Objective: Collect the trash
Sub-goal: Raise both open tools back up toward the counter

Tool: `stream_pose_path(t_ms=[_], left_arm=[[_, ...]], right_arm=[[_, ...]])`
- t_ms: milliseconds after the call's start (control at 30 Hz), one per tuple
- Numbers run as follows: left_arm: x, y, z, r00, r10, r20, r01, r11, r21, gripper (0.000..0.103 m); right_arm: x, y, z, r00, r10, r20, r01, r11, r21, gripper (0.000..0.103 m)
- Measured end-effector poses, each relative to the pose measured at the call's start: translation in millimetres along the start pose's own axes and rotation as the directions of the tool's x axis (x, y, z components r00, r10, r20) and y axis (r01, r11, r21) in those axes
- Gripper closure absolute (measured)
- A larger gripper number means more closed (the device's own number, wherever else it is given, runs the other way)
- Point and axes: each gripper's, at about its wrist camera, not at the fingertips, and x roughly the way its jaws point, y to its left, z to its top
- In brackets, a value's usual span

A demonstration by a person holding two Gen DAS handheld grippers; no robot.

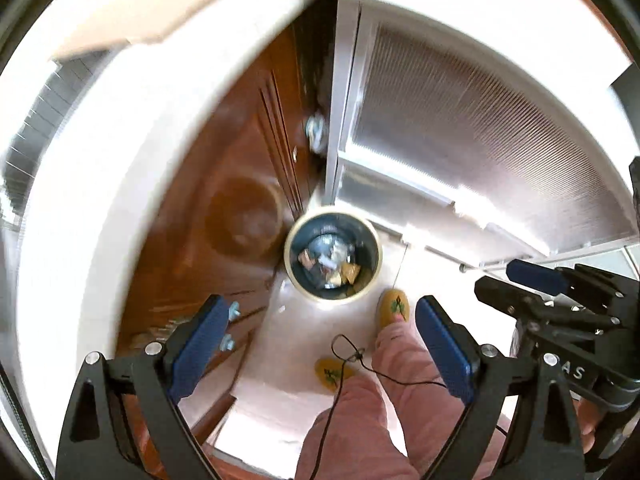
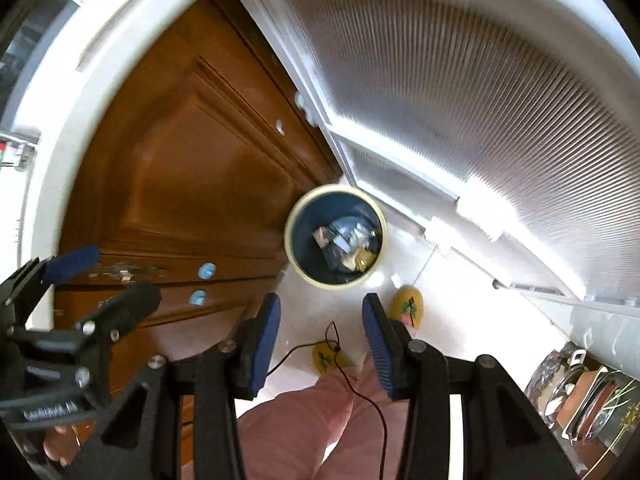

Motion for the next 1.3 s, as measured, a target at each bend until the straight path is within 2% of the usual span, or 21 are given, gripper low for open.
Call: stream_pose_path(t_ms=[133,333,433,667,833,1033,1133,1233,1300], left_arm=[[-50,4,0,0.997,-0.01,0.073,0.01,1.0,0.009,0.01],[-124,12,3,0.979,-0.029,0.2,0.028,1.0,0.012,0.01],[-157,14,5,0.966,-0.034,0.258,0.032,0.999,0.015,0.01],[-224,15,8,0.919,-0.033,0.394,0.016,0.999,0.047,0.01],[-249,17,15,0.893,-0.012,0.45,-0.008,0.999,0.043,0.01],[-258,24,31,0.881,0.013,0.472,-0.023,1.0,0.016,0.01],[-258,29,49,0.873,0.049,0.486,-0.045,0.999,-0.02,0.01],[-248,34,71,0.879,0.062,0.473,-0.043,0.998,-0.05,0.01],[-239,35,93,0.89,0.058,0.452,-0.028,0.997,-0.073,0.01]], right_arm=[[-47,12,-2,0.998,-0.016,0.064,0.018,0.999,-0.037,0.06],[-115,25,-4,0.982,-0.032,0.186,0.043,0.997,-0.057,0.06],[-142,32,-7,0.969,-0.033,0.246,0.05,0.997,-0.061,0.06],[-192,52,-10,0.932,-0.016,0.362,0.048,0.996,-0.079,0.06],[-209,61,-6,0.913,0.003,0.408,0.037,0.995,-0.089,0.06],[-219,63,17,0.898,0.024,0.44,0.021,0.995,-0.098,0.06],[-221,57,40,0.895,0.036,0.445,0.013,0.994,-0.106,0.06],[-222,46,69,0.89,0.043,0.454,0.01,0.994,-0.113,0.06],[-222,36,95,0.887,0.055,0.458,-0.002,0.993,-0.116,0.06]])
